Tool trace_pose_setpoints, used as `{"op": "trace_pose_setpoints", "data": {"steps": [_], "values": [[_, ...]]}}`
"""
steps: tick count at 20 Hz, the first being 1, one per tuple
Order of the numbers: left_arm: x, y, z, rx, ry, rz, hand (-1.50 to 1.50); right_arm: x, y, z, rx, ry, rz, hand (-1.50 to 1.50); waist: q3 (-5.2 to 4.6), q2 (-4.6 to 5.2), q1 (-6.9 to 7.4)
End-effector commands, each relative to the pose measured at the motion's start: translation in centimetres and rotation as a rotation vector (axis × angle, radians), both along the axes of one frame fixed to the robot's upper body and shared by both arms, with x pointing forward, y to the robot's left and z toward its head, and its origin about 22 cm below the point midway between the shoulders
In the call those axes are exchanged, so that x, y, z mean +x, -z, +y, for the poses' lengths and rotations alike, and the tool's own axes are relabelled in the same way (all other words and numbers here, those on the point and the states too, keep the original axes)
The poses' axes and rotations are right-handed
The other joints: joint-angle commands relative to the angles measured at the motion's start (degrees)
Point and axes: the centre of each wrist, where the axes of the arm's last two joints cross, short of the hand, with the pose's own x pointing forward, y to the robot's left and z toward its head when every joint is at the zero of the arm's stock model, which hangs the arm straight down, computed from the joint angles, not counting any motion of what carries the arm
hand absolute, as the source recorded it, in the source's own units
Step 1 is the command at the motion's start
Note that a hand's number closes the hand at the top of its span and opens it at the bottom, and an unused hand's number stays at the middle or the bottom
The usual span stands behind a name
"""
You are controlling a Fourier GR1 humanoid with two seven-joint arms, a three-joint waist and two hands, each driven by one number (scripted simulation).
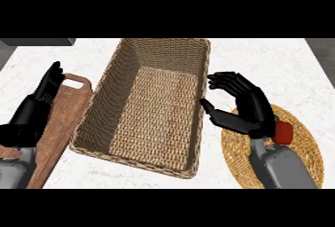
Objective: Pick the bell pepper from the placemat and place it in the basket
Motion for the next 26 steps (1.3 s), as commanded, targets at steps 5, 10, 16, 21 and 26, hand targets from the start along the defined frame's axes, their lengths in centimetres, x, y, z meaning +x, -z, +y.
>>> {"op": "trace_pose_setpoints", "data": {"steps": [5,10,16,21,26], "values": [[0.1,0.7,1.1,0.052,0.008,0.049,0.00,3.0,-5.5,-2.6,-0.577,0.286,-0.047,-1.50,-0.66,-0.60,-0.64],[0.6,-0.5,0.7,0.047,0.026,0.036,0.00,4.3,-10.5,-6.4,-1.058,0.275,0.120,-1.50,-0.78,-0.89,-0.36],[0.7,0.0,-0.3,0.049,0.046,0.038,0.00,4.6,-14.7,-6.1,-1.411,-0.049,0.357,-1.50,-0.57,-0.37,0.76],[0.2,1.2,1.1,0.021,0.030,0.037,0.00,5.3,-19.2,-8.0,-1.443,-0.221,0.498,-1.50,-0.29,-0.17,0.49],[0.5,0.1,0.1,0.033,0.035,0.045,0.00,6.1,-18.6,-8.5,-1.504,-0.273,0.608,-1.50,-0.14,-0.09,0.29]]}}
